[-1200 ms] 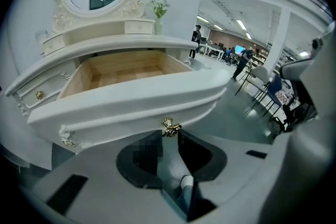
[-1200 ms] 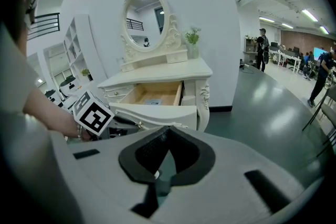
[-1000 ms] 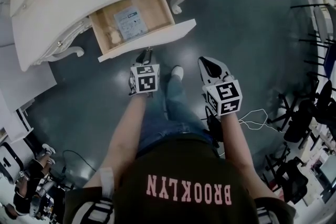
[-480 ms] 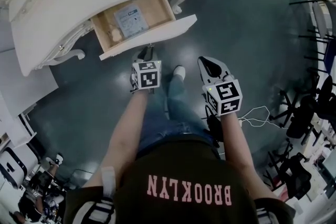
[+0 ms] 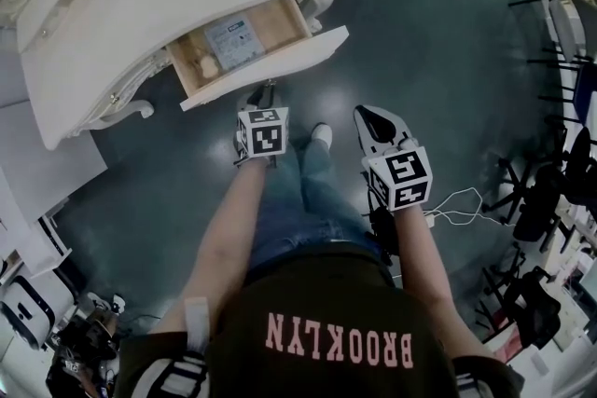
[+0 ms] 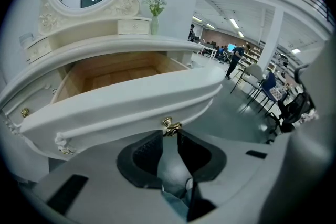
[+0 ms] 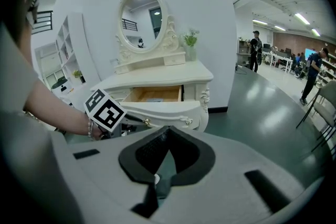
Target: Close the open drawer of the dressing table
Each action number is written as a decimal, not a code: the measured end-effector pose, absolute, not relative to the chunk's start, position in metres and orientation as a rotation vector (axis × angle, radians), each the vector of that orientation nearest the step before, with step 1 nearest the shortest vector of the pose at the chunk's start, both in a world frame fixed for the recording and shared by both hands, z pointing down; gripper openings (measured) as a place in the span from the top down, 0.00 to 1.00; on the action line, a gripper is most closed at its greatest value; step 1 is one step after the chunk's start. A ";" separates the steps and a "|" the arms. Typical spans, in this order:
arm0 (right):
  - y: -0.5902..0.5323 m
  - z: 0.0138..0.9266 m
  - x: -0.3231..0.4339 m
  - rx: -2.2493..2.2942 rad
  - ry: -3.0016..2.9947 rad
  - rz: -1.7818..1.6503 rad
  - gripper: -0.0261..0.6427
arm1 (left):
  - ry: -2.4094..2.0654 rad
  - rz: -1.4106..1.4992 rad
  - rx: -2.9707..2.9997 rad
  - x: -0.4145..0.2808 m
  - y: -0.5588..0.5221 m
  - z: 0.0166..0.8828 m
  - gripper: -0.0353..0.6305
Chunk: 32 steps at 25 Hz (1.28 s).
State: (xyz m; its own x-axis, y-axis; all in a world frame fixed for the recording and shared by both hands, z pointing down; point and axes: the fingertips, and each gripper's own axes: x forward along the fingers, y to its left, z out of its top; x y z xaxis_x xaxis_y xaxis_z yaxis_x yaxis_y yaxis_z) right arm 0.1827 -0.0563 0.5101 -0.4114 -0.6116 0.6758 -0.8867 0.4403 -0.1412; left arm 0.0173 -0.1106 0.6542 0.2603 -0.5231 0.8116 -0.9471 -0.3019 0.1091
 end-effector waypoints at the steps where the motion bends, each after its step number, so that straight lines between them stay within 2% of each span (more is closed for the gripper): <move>1: -0.059 0.509 0.182 1.261 -2.154 0.667 0.97 | -1.323 0.905 1.932 0.017 -0.112 0.654 0.82; 17: -0.093 0.510 0.159 1.323 -2.136 0.768 0.97 | -1.270 0.908 1.972 0.009 -0.141 0.652 0.82; 32: -0.135 0.553 0.158 1.291 -2.069 0.800 0.97 | -1.297 0.899 1.970 -0.001 -0.173 0.653 0.82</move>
State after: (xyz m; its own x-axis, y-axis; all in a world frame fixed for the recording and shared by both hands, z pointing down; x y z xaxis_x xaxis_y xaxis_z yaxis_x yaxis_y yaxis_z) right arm 0.1583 -0.1352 0.5531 -0.3738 -0.5765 0.7265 -0.9153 0.3559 -0.1886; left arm -0.0011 -0.1725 0.6531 0.2906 -0.5216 0.8022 -0.9341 -0.3363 0.1197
